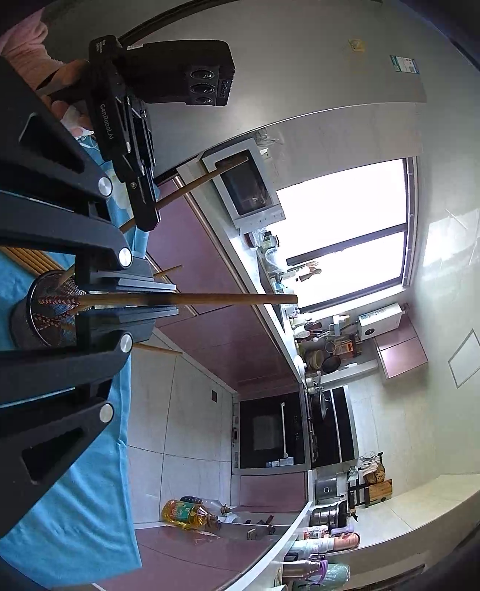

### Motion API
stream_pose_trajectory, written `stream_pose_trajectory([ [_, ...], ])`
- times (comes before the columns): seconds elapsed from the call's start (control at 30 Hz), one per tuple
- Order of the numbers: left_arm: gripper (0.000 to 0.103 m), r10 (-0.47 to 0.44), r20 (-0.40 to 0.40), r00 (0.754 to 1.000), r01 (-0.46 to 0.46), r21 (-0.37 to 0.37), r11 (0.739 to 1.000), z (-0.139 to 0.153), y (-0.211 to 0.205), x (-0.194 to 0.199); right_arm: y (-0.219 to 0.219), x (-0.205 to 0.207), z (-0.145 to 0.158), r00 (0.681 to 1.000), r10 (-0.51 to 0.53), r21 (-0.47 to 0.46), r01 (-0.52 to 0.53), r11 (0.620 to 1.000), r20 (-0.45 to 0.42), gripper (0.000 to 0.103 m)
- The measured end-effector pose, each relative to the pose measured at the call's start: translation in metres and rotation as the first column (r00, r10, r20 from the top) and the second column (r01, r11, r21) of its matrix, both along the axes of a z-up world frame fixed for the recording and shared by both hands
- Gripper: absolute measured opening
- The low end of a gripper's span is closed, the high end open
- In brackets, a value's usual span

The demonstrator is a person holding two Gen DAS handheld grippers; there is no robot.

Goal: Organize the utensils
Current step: 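Lift the chopstick into the mesh cup and open the right tool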

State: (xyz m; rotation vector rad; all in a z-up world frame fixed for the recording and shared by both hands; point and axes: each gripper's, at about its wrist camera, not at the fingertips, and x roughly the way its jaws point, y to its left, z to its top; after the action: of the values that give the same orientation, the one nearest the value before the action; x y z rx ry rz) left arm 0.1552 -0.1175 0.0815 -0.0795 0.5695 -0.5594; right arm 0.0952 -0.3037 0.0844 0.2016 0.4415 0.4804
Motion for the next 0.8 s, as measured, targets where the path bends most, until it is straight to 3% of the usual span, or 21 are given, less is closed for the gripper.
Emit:
stream_pose_trajectory([
  [0.17,0.007,-0.021,-0.063,0.998,0.025,0.061,0.998,-0.024,-0.012,0.009,0.005,0.01,-0.021,0.996,0.009,-0.028,-0.012,1.0,-0.085,0.006],
  [0.43,0.007,-0.039,-0.147,0.988,0.054,0.097,0.994,-0.055,-0.022,0.03,0.009,0.036,-0.054,0.969,0.02,-0.054,-0.034,0.998,-0.248,0.006],
  [0.7,0.009,-0.014,-0.154,0.988,0.03,0.1,0.995,-0.064,-0.022,0.05,0.007,0.05,-0.06,0.963,-0.019,-0.031,0.011,0.999,-0.27,0.009],
  [0.8,0.01,-0.011,-0.148,0.989,0.025,0.093,0.995,-0.067,-0.018,0.049,0.006,0.049,-0.06,0.967,-0.036,-0.028,0.03,0.999,-0.253,0.018],
])
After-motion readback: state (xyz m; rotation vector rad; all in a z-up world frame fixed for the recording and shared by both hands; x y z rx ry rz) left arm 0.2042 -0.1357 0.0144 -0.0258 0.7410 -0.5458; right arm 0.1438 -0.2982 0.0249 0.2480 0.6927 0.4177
